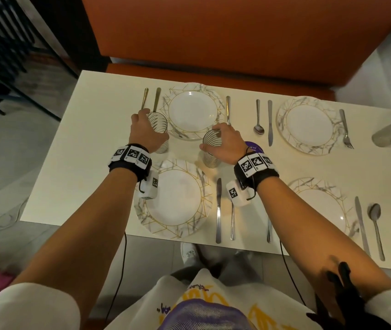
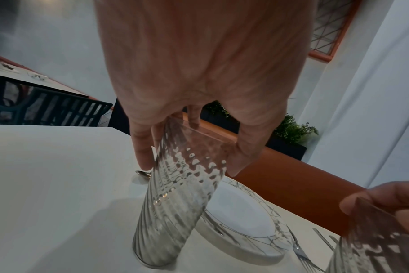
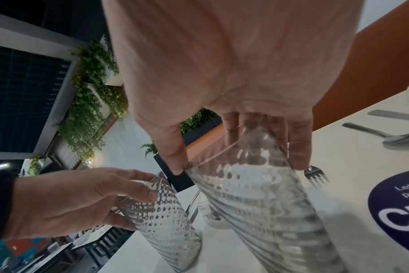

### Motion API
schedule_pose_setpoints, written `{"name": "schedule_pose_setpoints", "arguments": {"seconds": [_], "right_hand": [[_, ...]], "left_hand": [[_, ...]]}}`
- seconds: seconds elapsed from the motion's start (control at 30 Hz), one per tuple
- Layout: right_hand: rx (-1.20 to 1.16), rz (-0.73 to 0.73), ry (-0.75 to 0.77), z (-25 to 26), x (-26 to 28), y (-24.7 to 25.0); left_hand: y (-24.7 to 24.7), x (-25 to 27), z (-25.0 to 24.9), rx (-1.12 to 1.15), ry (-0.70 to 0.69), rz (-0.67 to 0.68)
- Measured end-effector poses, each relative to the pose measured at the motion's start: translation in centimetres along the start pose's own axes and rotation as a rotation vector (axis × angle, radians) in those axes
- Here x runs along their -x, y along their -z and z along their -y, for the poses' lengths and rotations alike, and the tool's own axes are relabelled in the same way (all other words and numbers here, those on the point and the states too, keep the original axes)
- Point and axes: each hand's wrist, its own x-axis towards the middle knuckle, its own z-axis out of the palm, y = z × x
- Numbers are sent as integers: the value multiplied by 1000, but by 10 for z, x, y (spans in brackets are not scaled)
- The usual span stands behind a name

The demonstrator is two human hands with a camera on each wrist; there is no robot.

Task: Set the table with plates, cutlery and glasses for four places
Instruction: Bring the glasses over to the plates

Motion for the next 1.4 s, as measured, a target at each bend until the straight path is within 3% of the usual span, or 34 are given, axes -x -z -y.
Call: {"name": "schedule_pose_setpoints", "arguments": {"seconds": [0.27,0.4,0.6,0.77,0.93,1.13,1.4], "right_hand": [[-24,-2,2,-4,5,-1],[-38,-20,1,-4,7,3],[-81,-86,9,-16,15,28],[-169,-239,39,-39,32,66],[-240,-415,53,-87,55,118],[-289,-628,-21,-188,77,199],[-187,-682,-112,-353,80,330]], "left_hand": [[5,-2,-1,-18,22,39],[8,3,-4,-134,26,42],[17,11,-24,-235,-64,-28],[-1,21,-74,-212,-200,-59],[-56,37,-154,-134,-333,28],[-160,63,-269,-65,-511,215],[-315,100,-431,-50,-605,394]]}}
